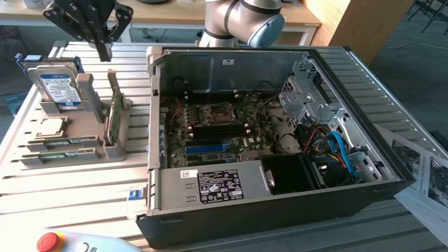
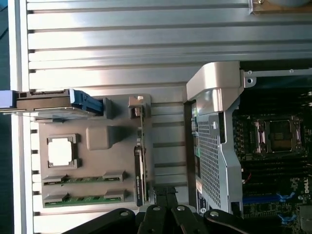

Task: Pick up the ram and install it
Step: 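Reach for the ram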

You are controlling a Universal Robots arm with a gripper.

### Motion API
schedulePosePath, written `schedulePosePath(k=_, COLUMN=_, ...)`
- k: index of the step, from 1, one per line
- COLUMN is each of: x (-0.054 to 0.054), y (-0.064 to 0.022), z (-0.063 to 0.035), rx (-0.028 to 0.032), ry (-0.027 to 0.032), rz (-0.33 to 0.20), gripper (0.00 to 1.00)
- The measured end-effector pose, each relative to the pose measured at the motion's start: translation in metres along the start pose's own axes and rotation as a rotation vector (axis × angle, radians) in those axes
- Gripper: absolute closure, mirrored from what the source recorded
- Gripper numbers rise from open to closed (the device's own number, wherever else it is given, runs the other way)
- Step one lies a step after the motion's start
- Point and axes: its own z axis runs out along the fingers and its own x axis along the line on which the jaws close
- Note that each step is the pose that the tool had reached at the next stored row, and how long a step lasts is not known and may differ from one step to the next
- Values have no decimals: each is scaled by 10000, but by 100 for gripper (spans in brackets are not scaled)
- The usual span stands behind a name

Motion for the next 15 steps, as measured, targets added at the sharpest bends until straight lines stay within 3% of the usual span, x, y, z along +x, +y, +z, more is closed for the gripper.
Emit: schedulePosePath(k=15, x=367, y=28, z=-7, rx=0, ry=-1, rz=1, gripper=90)
